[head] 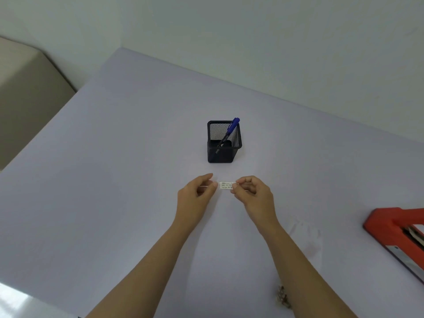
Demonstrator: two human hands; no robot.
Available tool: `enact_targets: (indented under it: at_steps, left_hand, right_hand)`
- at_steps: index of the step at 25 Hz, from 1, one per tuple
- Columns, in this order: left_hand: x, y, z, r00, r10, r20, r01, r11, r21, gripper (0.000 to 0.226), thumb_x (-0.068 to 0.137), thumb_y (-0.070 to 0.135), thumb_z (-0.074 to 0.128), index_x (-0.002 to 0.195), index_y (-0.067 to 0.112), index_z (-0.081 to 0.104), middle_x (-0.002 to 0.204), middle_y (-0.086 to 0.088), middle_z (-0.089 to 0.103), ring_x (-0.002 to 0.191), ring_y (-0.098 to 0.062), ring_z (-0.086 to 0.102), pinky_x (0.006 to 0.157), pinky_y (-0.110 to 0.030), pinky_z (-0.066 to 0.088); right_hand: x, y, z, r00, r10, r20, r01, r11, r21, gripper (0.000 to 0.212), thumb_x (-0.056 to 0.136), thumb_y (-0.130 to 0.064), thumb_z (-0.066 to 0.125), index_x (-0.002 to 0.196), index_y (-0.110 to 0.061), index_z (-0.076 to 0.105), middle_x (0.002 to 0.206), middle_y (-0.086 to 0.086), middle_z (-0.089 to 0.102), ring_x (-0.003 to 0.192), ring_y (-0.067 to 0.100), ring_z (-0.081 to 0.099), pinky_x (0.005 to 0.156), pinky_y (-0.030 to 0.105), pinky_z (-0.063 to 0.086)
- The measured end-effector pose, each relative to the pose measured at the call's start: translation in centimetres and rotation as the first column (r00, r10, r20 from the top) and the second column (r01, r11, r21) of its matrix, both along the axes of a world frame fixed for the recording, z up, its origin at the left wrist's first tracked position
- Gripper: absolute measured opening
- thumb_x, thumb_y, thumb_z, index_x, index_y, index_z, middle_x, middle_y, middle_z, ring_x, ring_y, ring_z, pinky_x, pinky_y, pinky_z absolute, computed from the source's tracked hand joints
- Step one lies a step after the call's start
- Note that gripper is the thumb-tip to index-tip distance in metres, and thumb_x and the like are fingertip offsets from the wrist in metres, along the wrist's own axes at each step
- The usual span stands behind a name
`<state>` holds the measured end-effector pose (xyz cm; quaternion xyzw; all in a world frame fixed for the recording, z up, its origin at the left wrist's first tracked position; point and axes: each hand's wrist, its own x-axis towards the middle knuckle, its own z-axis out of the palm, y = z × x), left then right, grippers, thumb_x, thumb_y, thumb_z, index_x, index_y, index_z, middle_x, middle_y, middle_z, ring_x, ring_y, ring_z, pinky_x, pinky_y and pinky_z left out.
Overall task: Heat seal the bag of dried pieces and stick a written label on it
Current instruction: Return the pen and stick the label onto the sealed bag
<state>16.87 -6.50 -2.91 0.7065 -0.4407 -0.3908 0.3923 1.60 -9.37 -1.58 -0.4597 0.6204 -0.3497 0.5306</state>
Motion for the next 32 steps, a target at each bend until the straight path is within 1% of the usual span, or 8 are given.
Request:
enact_targets:
  at_steps: [4, 7, 10, 15, 20, 26, 28, 32]
  left_hand:
    - [-1.2, 1.8, 1.7, 0.997, 0.015, -0.074, -0.021, 0.997, -0.079, 0.029, 0.085, 0.019, 0.067, 0.114, 0.02, 0.066, 0.091, 0.008, 0.069, 0.08, 0.007, 0.061, 0.073, -0.003, 0.046]
    - [-1.7, 2.3, 2.6, 0.992, 0.04, -0.12, -0.055, 0.99, -0.128, 0.025, 0.085, 0.014, 0.067, 0.109, 0.021, 0.068, 0.088, 0.013, 0.069, 0.078, 0.007, 0.062, 0.072, -0.005, 0.046]
    - [-2.1, 2.5, 3.4, 0.988, 0.057, -0.14, -0.081, 0.981, -0.174, 0.023, 0.085, 0.008, 0.067, 0.105, 0.019, 0.07, 0.091, 0.013, 0.07, 0.082, 0.004, 0.065, 0.074, -0.006, 0.047]
    - [-2.6, 3.1, 3.8, 0.998, 0.037, -0.053, -0.051, 0.955, -0.293, 0.02, 0.084, 0.006, 0.067, 0.102, 0.015, 0.072, 0.093, 0.009, 0.071, 0.087, -0.002, 0.066, 0.076, -0.01, 0.049]
    - [-2.8, 3.5, 4.5, 1.0, -0.001, 0.026, 0.012, 0.904, -0.427, 0.021, 0.084, 0.0, 0.065, 0.1, 0.011, 0.072, 0.093, 0.01, 0.07, 0.086, -0.002, 0.066, 0.076, -0.011, 0.05]
    - [-3.1, 3.7, 5.3, 0.98, 0.009, 0.198, 0.101, 0.836, -0.539, 0.02, 0.083, 0.008, 0.063, 0.101, 0.005, 0.072, 0.097, 0.005, 0.069, 0.09, -0.004, 0.064, 0.08, -0.009, 0.049]
    - [-3.3, 3.9, 5.7, 0.988, 0.01, 0.155, 0.073, 0.85, -0.522, 0.018, 0.084, 0.007, 0.064, 0.1, 0.008, 0.072, 0.096, 0.008, 0.069, 0.089, -0.003, 0.064, 0.079, -0.009, 0.048]
    - [-3.8, 4.2, 7.2, 0.993, 0.007, -0.117, -0.044, 0.948, -0.315, 0.021, 0.088, 0.006, 0.062, 0.089, 0.025, 0.069, 0.087, 0.014, 0.07, 0.081, -0.003, 0.065, 0.074, -0.015, 0.051]
  right_hand:
    - [0.0, 1.6, 2.2, 0.992, -0.015, 0.122, 0.017, 1.0, -0.021, 0.006, 0.083, -0.009, 0.066, 0.084, -0.014, 0.062, 0.089, 0.008, 0.071, 0.081, 0.018, 0.071, 0.074, 0.023, 0.055]
    - [0.0, 2.1, 3.2, 0.991, -0.01, 0.131, 0.014, 0.999, -0.03, 0.006, 0.084, -0.009, 0.065, 0.084, -0.014, 0.062, 0.09, 0.007, 0.07, 0.079, 0.017, 0.071, 0.074, 0.024, 0.056]
    - [0.1, 2.4, 3.8, 0.992, -0.009, 0.124, 0.015, 0.999, -0.045, 0.004, 0.084, -0.01, 0.065, 0.085, -0.013, 0.062, 0.09, 0.007, 0.071, 0.078, 0.016, 0.071, 0.074, 0.024, 0.056]
    - [-0.2, 3.0, 4.9, 0.996, -0.023, 0.091, 0.03, 0.997, -0.074, 0.004, 0.084, -0.01, 0.066, 0.086, -0.012, 0.063, 0.085, 0.006, 0.071, 0.076, 0.013, 0.071, 0.071, 0.021, 0.056]
    - [-0.6, 3.6, 6.2, 0.997, -0.044, 0.064, 0.049, 0.995, -0.092, 0.005, 0.083, -0.011, 0.066, 0.083, -0.015, 0.063, 0.083, 0.007, 0.072, 0.075, 0.012, 0.071, 0.069, 0.02, 0.055]
    - [-0.9, 4.1, 7.9, 0.997, -0.055, 0.044, 0.061, 0.988, -0.144, 0.006, 0.083, -0.011, 0.067, 0.081, -0.017, 0.063, 0.08, 0.002, 0.071, 0.074, 0.01, 0.071, 0.069, 0.02, 0.056]
    - [-1.1, 4.3, 8.2, 0.998, -0.051, 0.044, 0.057, 0.987, -0.153, 0.007, 0.083, -0.011, 0.066, 0.081, -0.017, 0.063, 0.08, 0.002, 0.071, 0.074, 0.011, 0.071, 0.069, 0.022, 0.056]
    - [-1.4, 4.8, 8.4, 0.999, -0.024, 0.04, 0.031, 0.983, -0.181, 0.007, 0.083, -0.01, 0.067, 0.082, -0.016, 0.063, 0.082, 0.003, 0.072, 0.077, 0.011, 0.071, 0.071, 0.023, 0.056]
